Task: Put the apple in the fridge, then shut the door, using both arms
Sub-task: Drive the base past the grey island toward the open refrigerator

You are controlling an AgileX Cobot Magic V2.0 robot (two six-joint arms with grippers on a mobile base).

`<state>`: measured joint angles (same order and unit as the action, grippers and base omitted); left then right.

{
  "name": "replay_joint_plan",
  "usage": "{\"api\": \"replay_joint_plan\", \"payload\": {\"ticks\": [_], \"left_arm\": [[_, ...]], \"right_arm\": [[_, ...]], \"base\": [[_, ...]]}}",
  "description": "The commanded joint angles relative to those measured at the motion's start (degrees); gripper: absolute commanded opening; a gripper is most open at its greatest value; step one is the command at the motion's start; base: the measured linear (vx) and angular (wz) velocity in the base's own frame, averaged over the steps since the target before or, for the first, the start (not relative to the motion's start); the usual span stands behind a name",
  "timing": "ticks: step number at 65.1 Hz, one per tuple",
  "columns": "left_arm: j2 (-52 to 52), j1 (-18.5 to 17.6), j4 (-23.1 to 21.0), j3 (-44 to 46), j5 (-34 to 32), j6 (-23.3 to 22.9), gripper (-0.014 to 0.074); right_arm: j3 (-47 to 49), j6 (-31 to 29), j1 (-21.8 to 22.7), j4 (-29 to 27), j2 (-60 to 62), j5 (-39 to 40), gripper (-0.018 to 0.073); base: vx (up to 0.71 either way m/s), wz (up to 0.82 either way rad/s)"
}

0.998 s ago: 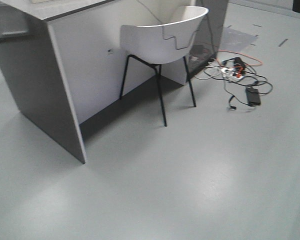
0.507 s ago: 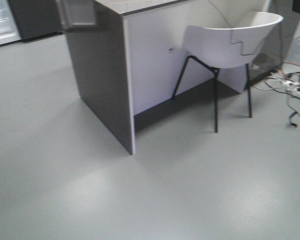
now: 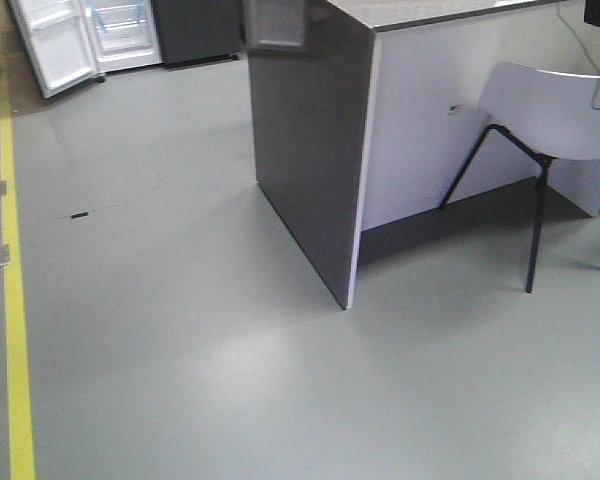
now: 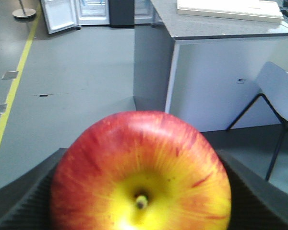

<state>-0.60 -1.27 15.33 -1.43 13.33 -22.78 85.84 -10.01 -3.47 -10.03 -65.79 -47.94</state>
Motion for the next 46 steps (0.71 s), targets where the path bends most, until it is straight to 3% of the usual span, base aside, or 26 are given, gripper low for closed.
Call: {"api": "replay_joint_plan", "payload": {"ticks": [1,46], "left_arm": [[-0.8,0.1,0.1,1.1,-4.2,-0.1,-0.0007],[-0.8,0.1,0.1,1.1,-4.2,-0.1,-0.0007]], "right_arm": [[1.8,-0.2,0.2,-0.4,1.0,4.7,0.0203],[1.8,-0.2,0.2,-0.4,1.0,4.8,0.0203]], "base": [[0.0,0.28],[0.02,0.26]]}}
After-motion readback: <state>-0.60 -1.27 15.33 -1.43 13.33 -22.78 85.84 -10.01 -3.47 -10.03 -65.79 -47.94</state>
